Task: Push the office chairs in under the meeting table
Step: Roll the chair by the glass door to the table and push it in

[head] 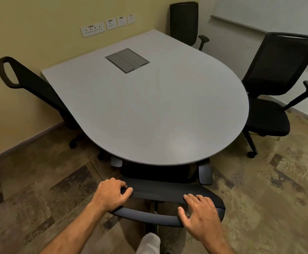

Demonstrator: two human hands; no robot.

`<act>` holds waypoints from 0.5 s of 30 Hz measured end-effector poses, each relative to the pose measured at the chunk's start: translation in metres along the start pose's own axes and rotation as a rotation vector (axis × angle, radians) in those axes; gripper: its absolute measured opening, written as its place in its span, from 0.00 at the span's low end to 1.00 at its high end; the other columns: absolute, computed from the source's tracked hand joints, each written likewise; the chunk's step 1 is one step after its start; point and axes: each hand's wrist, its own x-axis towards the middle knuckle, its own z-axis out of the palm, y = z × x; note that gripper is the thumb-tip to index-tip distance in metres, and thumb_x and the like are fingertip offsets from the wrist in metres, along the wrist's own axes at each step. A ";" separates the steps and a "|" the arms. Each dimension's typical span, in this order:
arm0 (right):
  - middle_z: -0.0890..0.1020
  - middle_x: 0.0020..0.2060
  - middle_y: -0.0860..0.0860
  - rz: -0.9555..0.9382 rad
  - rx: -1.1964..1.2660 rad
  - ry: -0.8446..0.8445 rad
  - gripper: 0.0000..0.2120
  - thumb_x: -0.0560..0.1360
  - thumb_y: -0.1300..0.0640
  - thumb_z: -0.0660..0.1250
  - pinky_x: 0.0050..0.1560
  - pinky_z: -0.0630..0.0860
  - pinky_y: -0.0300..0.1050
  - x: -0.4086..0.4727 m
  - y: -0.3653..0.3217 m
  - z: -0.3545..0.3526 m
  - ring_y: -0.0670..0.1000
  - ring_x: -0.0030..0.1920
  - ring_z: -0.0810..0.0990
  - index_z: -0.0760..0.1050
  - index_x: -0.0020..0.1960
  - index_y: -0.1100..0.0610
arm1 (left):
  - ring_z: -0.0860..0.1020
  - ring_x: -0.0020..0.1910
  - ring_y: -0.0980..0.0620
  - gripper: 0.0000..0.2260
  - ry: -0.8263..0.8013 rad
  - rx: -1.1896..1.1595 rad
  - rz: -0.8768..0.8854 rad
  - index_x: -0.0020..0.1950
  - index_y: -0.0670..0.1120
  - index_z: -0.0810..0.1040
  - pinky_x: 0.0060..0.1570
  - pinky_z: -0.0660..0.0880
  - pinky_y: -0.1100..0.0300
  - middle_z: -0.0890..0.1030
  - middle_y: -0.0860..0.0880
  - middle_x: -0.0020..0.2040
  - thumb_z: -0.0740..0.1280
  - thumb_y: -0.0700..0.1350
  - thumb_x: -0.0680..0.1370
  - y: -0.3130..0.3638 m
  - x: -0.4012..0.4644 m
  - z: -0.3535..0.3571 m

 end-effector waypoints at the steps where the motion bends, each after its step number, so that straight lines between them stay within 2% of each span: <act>1: 0.84 0.55 0.44 0.008 0.003 0.013 0.26 0.74 0.35 0.61 0.62 0.74 0.50 0.013 0.001 0.000 0.49 0.55 0.80 0.82 0.61 0.50 | 0.78 0.34 0.55 0.25 -0.001 -0.002 0.012 0.40 0.53 0.83 0.34 0.67 0.57 0.79 0.54 0.31 0.53 0.68 0.73 -0.002 0.013 -0.002; 4: 0.84 0.49 0.43 0.039 0.006 0.050 0.24 0.73 0.35 0.61 0.58 0.74 0.49 0.056 -0.003 -0.004 0.48 0.50 0.80 0.82 0.58 0.50 | 0.76 0.32 0.55 0.24 -0.015 -0.037 0.015 0.38 0.54 0.82 0.34 0.69 0.57 0.78 0.55 0.29 0.54 0.67 0.74 -0.013 0.059 -0.014; 9: 0.84 0.47 0.43 0.050 0.002 0.034 0.24 0.73 0.34 0.61 0.54 0.75 0.51 0.102 -0.012 0.002 0.49 0.46 0.79 0.82 0.56 0.49 | 0.72 0.27 0.58 0.22 -0.037 -0.037 0.056 0.30 0.54 0.75 0.30 0.65 0.60 0.74 0.56 0.26 0.55 0.67 0.74 -0.039 0.115 -0.020; 15: 0.84 0.53 0.45 -0.016 -0.021 0.025 0.26 0.73 0.35 0.61 0.58 0.76 0.52 0.130 0.005 -0.006 0.50 0.51 0.80 0.82 0.60 0.51 | 0.74 0.26 0.56 0.21 -0.071 -0.076 0.064 0.32 0.54 0.77 0.29 0.67 0.61 0.75 0.55 0.26 0.57 0.65 0.75 -0.041 0.126 -0.012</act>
